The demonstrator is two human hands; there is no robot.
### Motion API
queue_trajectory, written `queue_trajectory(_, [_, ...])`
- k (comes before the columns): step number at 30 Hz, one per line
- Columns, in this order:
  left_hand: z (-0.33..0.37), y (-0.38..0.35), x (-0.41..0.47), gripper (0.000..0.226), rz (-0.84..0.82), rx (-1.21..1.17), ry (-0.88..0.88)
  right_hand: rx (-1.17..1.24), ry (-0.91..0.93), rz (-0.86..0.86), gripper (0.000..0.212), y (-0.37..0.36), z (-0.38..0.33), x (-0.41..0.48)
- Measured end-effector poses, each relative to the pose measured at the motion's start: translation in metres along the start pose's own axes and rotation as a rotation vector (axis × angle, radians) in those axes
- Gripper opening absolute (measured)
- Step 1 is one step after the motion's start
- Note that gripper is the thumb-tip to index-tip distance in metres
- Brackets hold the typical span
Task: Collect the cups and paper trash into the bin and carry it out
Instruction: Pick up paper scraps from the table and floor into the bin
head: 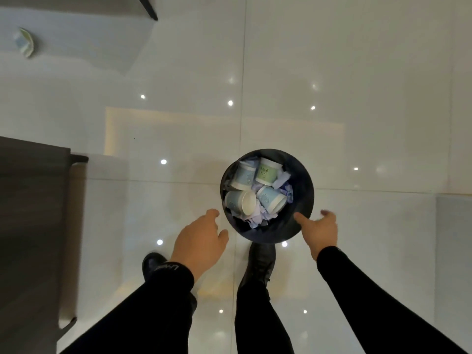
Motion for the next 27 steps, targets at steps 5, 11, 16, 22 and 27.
queue_trajectory(5, [-0.02,0.002,-0.007,0.037,-0.029,-0.01,0.038,0.061,-0.232,-0.271,0.028,-0.039,0.035,-0.001])
queue_trajectory(11, [-0.017,0.035,-0.013,0.031,0.008,-0.066,0.076,0.038,-0.052,-0.242,0.017,-0.034,0.002,-0.016])
queue_trajectory(16, [-0.021,0.091,-0.055,0.028,0.021,-0.071,0.135,-0.128,0.049,-0.29,0.018,-0.01,-0.05,-0.064])
queue_trajectory(22, [-0.027,0.186,-0.108,0.025,0.213,-0.214,0.279,-0.229,0.14,-0.324,0.021,0.013,-0.146,-0.14])
queue_trajectory(27, [-0.03,0.273,-0.111,0.024,0.44,-0.304,0.263,-0.304,0.278,-0.402,0.02,-0.028,-0.229,-0.185])
Point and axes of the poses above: each hand's wrist, its own x-axis towards the middle knuckle, its own y-axis out of the back of the hand, z = x × y, the point moved 9 cm from there along x, towards the middle knuckle, and after that the axes turned 3 degrees about -z, right-handed, at the moved point
